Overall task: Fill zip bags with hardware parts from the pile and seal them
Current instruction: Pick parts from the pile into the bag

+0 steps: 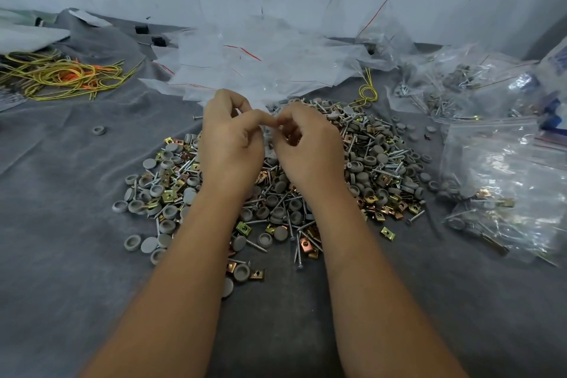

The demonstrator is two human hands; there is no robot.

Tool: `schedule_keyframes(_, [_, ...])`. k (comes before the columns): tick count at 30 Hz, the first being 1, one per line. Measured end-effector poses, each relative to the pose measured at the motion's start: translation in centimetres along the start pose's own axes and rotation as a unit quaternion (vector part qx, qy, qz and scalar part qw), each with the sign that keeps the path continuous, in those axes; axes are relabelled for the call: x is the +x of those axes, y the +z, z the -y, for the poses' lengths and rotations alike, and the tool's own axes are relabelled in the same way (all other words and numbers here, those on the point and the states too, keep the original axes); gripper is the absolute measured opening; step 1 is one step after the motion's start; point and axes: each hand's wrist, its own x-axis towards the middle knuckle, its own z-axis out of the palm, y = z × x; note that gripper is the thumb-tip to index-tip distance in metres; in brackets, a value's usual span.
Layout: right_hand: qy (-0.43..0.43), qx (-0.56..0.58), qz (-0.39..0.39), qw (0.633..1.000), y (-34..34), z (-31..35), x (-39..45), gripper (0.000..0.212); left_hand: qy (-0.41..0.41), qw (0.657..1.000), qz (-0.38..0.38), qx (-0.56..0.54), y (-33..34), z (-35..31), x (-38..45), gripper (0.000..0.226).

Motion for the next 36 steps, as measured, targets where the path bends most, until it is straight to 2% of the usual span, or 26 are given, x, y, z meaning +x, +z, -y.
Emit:
schedule_keyframes(4, [0.053, 0.033, -0.001, 0.998, 0.2, -0.4, 0.2, 0.009, 0.036, 0.999, -0.003, -0.002, 0.2, -0.5, 0.0, 0.027])
schedule_keyframes(8, [0.046, 0.049, -0.003, 0.998, 0.1, 0.0, 0.2, 0.01, 0.067, 0.998, 0.003, -0.004, 0.4, -0.4, -0.1, 0.027])
schedule_keyframes(13, [0.048, 0.008, -0.078, 0.996, -0.3, -0.3, 0.2, 0.014, -0.053, 0.998, 0.024, 0.029, 0.1, 0.4, 0.0, 0.032])
schedule_keyframes(15, [0.072, 0.013, -0.086, 0.994, -0.4, -0.5, 0.3, 0.015, -0.053, 0.997, 0.029, 0.039, -0.1, 0.5, 0.0, 0.024])
schedule_keyframes(17, [0.084, 0.038, -0.084, 0.992, -0.5, -0.4, 0.3, 0.014, -0.047, 0.995, 0.079, 0.045, 0.0, 0.4, 0.1, 0.012])
schedule_keyframes(19, [0.097, 0.074, -0.077, 0.989, -0.6, -0.2, 0.5, 0.015, -0.076, 0.99, 0.112, 0.034, 0.2, 0.2, 0.1, 0.01])
schedule_keyframes(21, [0.106, 0.113, -0.067, 0.986, -0.7, -0.1, 0.7, 0.02, -0.125, 0.989, 0.081, 0.016, 0.2, 0.3, 0.2, 0.016])
schedule_keyframes(24, [0.107, 0.133, -0.026, 0.985, -0.7, 0.0, 0.8, 0.015, -0.147, 0.989, -0.026, 0.005, -0.1, 0.6, 0.4, 0.024])
schedule_keyframes(26, [0.108, 0.081, 0.01, 0.991, -0.8, -0.1, 0.7, 0.017, -0.129, 0.985, -0.109, 0.039, -0.6, 0.8, 0.6, 0.028])
schedule_keyframes(27, [0.103, 0.038, 0.027, 0.994, -1.0, -0.1, 0.8, 0.018, -0.124, 0.983, -0.127, 0.056, -0.8, 1.0, 0.6, 0.028])
schedule_keyframes(28, [0.094, -0.006, 0.046, 0.994, -1.2, -0.2, 0.9, 0.019, -0.122, 0.983, -0.113, 0.074, -0.8, 1.1, 0.7, 0.027])
schedule_keyframes(29, [0.083, -0.053, 0.074, 0.992, -1.4, -0.2, 1.0, 0.018, -0.123, 0.985, -0.069, 0.1, -0.7, 1.3, 0.7, 0.027])
schedule_keyframes(32, [0.038, -0.216, 0.184, 0.958, -1.4, -0.1, 1.0, 0.018, -0.144, 0.965, 0.132, 0.176, 0.1, 1.7, 0.5, 0.031])
schedule_keyframes(33, [0.031, -0.251, 0.203, 0.946, -1.3, -0.1, 1.0, 0.02, -0.157, 0.96, 0.165, 0.163, 0.2, 1.7, 0.6, 0.031])
schedule_keyframes(36, [0.026, -0.276, 0.199, 0.94, -1.0, -0.1, 0.9, 0.018, -0.216, 0.962, 0.139, 0.089, 0.1, 1.8, 0.6, 0.023])
